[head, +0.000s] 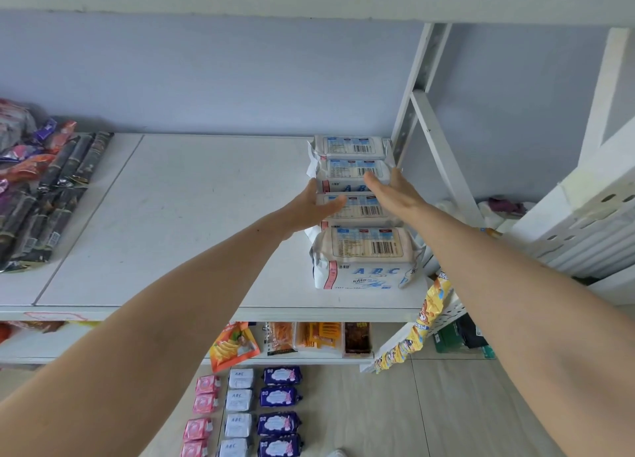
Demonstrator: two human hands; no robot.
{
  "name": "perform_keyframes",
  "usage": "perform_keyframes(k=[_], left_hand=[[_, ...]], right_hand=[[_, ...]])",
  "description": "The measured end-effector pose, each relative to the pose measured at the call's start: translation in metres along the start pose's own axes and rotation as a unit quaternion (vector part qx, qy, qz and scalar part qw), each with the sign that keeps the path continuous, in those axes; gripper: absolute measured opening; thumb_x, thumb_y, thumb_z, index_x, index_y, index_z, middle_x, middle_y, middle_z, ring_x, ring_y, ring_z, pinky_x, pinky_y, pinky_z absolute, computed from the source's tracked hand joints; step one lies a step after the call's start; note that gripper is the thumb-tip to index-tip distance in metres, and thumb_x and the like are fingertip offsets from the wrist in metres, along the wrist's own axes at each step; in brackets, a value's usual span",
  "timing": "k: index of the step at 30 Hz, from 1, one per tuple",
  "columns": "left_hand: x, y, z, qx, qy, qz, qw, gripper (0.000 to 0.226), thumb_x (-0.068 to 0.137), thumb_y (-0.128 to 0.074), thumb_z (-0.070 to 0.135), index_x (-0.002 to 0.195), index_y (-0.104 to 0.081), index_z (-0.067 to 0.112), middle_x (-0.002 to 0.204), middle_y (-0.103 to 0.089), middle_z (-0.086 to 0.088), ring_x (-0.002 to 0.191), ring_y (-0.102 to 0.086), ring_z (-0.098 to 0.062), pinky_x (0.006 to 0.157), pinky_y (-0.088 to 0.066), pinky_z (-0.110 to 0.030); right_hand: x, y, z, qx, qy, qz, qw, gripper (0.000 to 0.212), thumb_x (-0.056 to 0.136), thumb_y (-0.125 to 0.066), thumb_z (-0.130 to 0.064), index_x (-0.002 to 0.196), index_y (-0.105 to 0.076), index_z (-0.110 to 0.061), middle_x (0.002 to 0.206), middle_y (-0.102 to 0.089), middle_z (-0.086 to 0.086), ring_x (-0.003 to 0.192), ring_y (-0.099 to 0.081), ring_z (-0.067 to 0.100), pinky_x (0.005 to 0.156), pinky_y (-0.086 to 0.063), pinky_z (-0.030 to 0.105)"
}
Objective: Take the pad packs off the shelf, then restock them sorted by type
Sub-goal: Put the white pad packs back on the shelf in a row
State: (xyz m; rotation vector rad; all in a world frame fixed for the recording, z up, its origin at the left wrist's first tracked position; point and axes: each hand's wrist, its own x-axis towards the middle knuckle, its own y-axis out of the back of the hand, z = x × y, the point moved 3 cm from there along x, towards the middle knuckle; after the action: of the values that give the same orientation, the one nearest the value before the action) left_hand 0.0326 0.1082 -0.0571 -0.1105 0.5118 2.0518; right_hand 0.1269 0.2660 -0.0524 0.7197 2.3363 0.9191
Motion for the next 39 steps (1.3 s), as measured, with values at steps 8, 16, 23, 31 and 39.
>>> perform_keyframes(k=[8,16,23,31,39], left_hand=[[0.001,0.003,0.0,-0.008,0.009,0.008,1.0,0.062,0.089,-0.059,0.041,0.138,-0.029,0.021,0.131,-0.051,0.003,0.108,-0.054,-0.011,0.053,-0.048,-0.01],[-0.011,0.0,0.002,-0.033,-0.006,0.0,0.999,0.061,0.091,-0.059,0.029,0.14,-0.024,0.018,0.133,-0.049,0.002,0.104,-0.055,-0.009,0.055,-0.05,-0.007],[-0.037,-0.021,-0.022,-0.13,0.032,0.037,0.99,0.045,0.093,-0.056,0.032,0.124,-0.026,0.02,0.125,-0.054,0.0,0.093,-0.062,-0.008,0.058,-0.056,-0.019],[-0.04,-0.043,-0.028,-0.212,0.028,0.083,0.973,0.044,0.092,-0.059,0.019,0.122,-0.026,0.021,0.121,-0.057,-0.008,0.1,-0.065,-0.022,0.065,-0.059,-0.031],[-0.029,-0.038,-0.031,-0.165,0.056,0.107,0.979,0.043,0.09,-0.061,0.02,0.118,-0.029,0.022,0.117,-0.059,-0.007,0.098,-0.066,-0.024,0.074,-0.059,-0.044]], right_hand=[[0.0,0.0,-0.001,0.02,0.014,-0.002,1.0,0.079,0.09,-0.039,-0.062,0.151,-0.013,-0.019,0.158,-0.021,0.003,0.141,-0.028,0.028,0.111,-0.028,0.05],[-0.007,0.003,0.008,0.033,-0.005,0.013,0.999,0.08,0.087,-0.037,-0.065,0.147,-0.019,-0.015,0.152,-0.032,0.007,0.134,-0.037,0.031,0.108,-0.034,0.047],[-0.029,-0.01,0.031,-0.001,-0.064,0.111,0.992,0.07,0.095,-0.033,-0.055,0.142,-0.03,-0.003,0.145,-0.034,0.018,0.134,-0.029,0.037,0.105,-0.029,0.047],[-0.042,-0.023,0.038,0.006,-0.08,0.116,0.99,0.06,0.099,-0.03,-0.043,0.15,-0.013,-0.015,0.149,-0.027,0.012,0.128,-0.041,0.037,0.103,-0.036,0.049],[-0.04,-0.025,0.028,0.036,-0.063,0.128,0.989,0.059,0.101,-0.03,-0.038,0.15,-0.012,-0.012,0.151,-0.026,0.01,0.125,-0.045,0.035,0.096,-0.039,0.043]])
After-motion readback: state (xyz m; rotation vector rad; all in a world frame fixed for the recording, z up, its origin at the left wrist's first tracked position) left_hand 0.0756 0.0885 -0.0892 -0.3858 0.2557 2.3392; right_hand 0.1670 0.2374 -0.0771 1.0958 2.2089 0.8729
